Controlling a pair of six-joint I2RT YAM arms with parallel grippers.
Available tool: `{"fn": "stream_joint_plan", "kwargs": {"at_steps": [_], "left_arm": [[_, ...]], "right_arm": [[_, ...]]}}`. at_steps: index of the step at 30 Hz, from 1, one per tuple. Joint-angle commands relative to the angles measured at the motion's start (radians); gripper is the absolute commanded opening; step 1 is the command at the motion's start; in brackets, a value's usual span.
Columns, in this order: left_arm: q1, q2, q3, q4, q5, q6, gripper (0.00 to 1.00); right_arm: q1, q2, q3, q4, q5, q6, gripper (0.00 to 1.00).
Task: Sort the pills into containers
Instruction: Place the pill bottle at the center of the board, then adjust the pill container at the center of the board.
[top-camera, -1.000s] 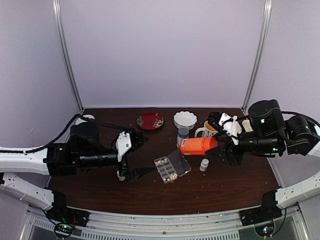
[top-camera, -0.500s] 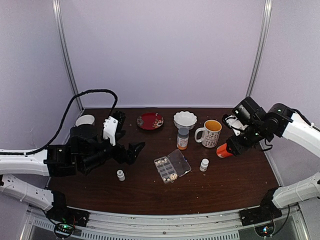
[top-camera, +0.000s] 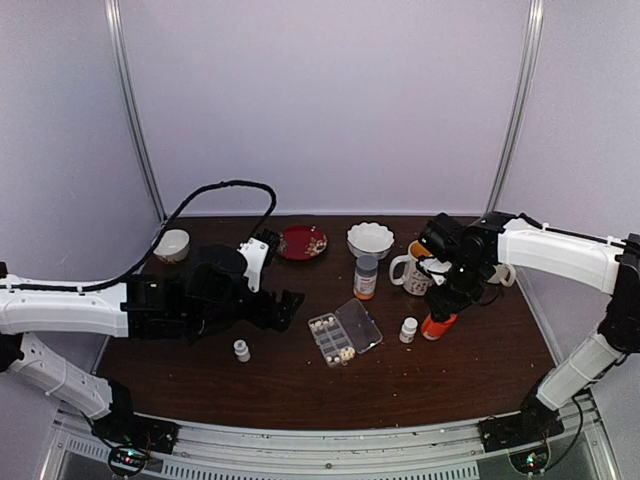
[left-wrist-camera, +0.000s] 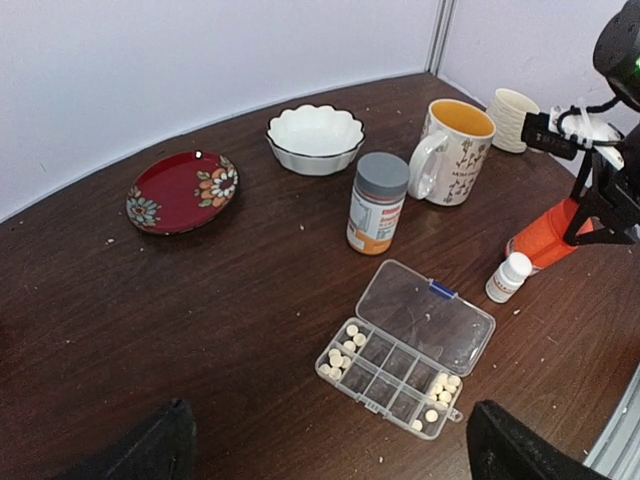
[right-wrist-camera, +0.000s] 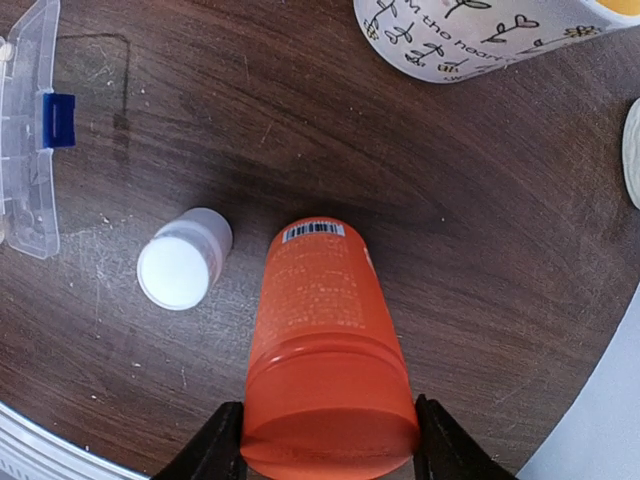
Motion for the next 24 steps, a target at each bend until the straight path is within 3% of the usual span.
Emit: {"fn": "stream_joint_plan", "kwargs": {"at_steps": [1, 3, 6, 11, 16, 24], "left_arm": [[0.005, 0.039, 0.044, -0.014, 0.041, -0.015, 0.98], [0.004, 0.051, 0.045, -0.009, 0.045, -0.015, 0.98], [0.005, 0.069, 0.048, 0.000, 0.044, -0.014, 0.98], [0.005, 0.137, 0.092, -0.020, 0.038, -0.044, 0.97], [0.013, 0.218, 0.151, -0.070, 0.034, -0.108, 0.93], [0.085, 0.299, 0.168, -0.080, 0.144, -0.242, 0.75]], "right_arm": [[-0.005, 0.029, 0.019, -0.016, 0.020, 0.004, 0.63], [-0.005, 0.018, 0.025, -0.019, 0.040, 0.009, 0.79], [-0.004, -0.014, 0.050, -0.026, 0.053, 0.013, 0.83], [0.042, -0.089, 0.110, -0.032, 0.101, 0.024, 0.73], [0.134, -0.135, 0.139, 0.016, 0.032, 0.064, 0.50], [0.299, -0.044, 0.116, 0.182, -0.115, 0.171, 0.35]]}}
